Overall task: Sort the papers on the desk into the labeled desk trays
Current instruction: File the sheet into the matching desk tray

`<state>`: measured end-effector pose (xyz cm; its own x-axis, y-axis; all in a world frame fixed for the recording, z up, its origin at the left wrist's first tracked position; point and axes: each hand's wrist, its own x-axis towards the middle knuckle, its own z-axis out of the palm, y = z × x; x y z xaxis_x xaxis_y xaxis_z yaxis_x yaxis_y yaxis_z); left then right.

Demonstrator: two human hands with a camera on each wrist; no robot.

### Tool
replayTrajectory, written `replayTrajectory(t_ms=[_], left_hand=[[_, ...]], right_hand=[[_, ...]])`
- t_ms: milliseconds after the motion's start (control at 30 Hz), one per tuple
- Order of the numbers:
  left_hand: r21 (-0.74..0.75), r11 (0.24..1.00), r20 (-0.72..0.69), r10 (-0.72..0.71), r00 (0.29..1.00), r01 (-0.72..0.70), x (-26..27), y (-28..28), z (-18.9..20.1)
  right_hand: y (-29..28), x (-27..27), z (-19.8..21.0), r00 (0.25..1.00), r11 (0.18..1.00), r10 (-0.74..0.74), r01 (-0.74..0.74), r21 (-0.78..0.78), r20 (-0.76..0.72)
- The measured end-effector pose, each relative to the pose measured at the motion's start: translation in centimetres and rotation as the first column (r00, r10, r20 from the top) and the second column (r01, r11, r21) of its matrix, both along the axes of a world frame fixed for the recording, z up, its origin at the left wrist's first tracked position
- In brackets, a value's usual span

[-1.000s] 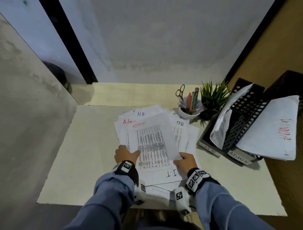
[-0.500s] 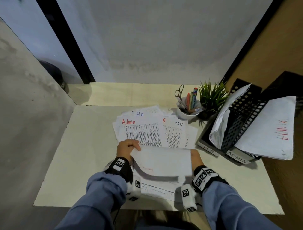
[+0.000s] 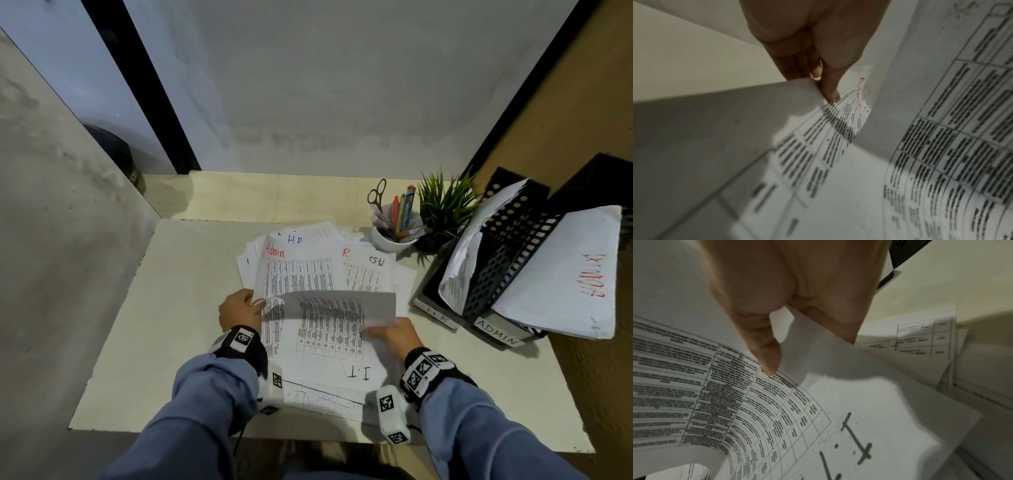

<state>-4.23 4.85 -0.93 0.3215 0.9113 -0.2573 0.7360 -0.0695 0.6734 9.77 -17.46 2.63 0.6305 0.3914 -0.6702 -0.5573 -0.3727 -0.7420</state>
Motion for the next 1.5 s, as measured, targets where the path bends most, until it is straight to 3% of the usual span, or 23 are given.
replayTrajectory(t_ms=[133, 233, 367, 467, 633, 767, 900, 967, 1067, 1133, 1233, 1367, 1433, 1500], left_hand=[[0.023, 0.999, 0.128, 0.042, 0.991, -0.045, -0.4, -0.6, 1.2], [0.019, 0.994, 0.301, 0.100, 0.948, -0.110, -0.7, -0.9, 1.2], [-0.175, 0.978, 0.444, 0.182, 0.877, -0.114, -0.3, -1.0, 0.4], [-0.344, 0.928, 0.459, 0.297, 0.837, -0.141, 0.2, -1.0, -0.5], [-0.463, 0.885, 0.451, 0.280, 0.847, -0.046, 0.9, -2.2, -0.1], [-0.612, 0.783, 0.505, 0.283, 0.816, 0.108, 1.2, -3.1, 1.7], [-0.410, 0.868, 0.609, 0.033, 0.792, 0.279, 2.7, -4.2, 4.5], [-0.325, 0.904, 0.621, -0.017, 0.784, 0.277, 3.4, -4.3, 5.6], [-0.115, 0.962, 0.602, -0.132, 0.787, 0.249, 4.2, -4.2, 8.2], [-0.036, 0.971, 0.622, -0.162, 0.766, 0.235, 4.2, -4.6, 9.8], [-0.086, 0.960, 0.574, -0.172, 0.800, 0.268, 3.6, -5.1, 9.5], [-0.196, 0.930, 0.358, -0.228, 0.905, 0.312, 2.8, -6.3, 7.2], [-0.223, 0.912, 0.344, -0.256, 0.903, 0.343, 2.8, -6.9, 7.5], [-0.232, 0.898, 0.381, -0.269, 0.884, 0.373, 3.4, -7.3, 8.9]], right_hand=[[-0.2, 0.0, -0.8, 0.998, 0.999, -0.040, 0.040, 0.009, -0.039], [-0.2, -0.2, -1.3, 0.996, 0.997, -0.067, 0.069, 0.031, -0.051], [-0.2, -0.2, -1.0, 0.995, 0.997, -0.071, 0.073, 0.032, -0.073], [0.0, -0.2, -0.7, 0.994, 0.995, -0.090, 0.092, 0.030, -0.060], [0.1, 0.0, -0.2, 0.992, 0.992, -0.127, 0.126, 0.025, 0.001], [0.5, 0.3, 0.4, 0.968, 0.964, -0.248, 0.243, 0.112, 0.036], [1.5, 0.3, 1.9, 0.963, 0.926, -0.265, 0.244, 0.287, 0.039], [1.7, 0.5, 3.8, 0.961, 0.945, -0.226, 0.176, 0.275, 0.162], [1.9, 1.3, 6.0, 0.898, 0.966, -0.172, 0.073, 0.248, 0.406], [1.8, 1.4, 6.6, 0.865, 0.953, -0.203, 0.067, 0.295, 0.458], [1.4, 0.9, 6.0, 0.865, 0.953, -0.213, 0.081, 0.293, 0.454], [0.4, -0.7, 2.8, 0.942, 0.995, -0.080, 0.055, 0.084, 0.325], [-0.1, -0.8, 2.4, 0.950, 0.995, -0.083, 0.064, 0.072, 0.300], [-0.8, 0.1, 3.5, 0.920, 0.996, -0.072, 0.046, 0.077, 0.384]])
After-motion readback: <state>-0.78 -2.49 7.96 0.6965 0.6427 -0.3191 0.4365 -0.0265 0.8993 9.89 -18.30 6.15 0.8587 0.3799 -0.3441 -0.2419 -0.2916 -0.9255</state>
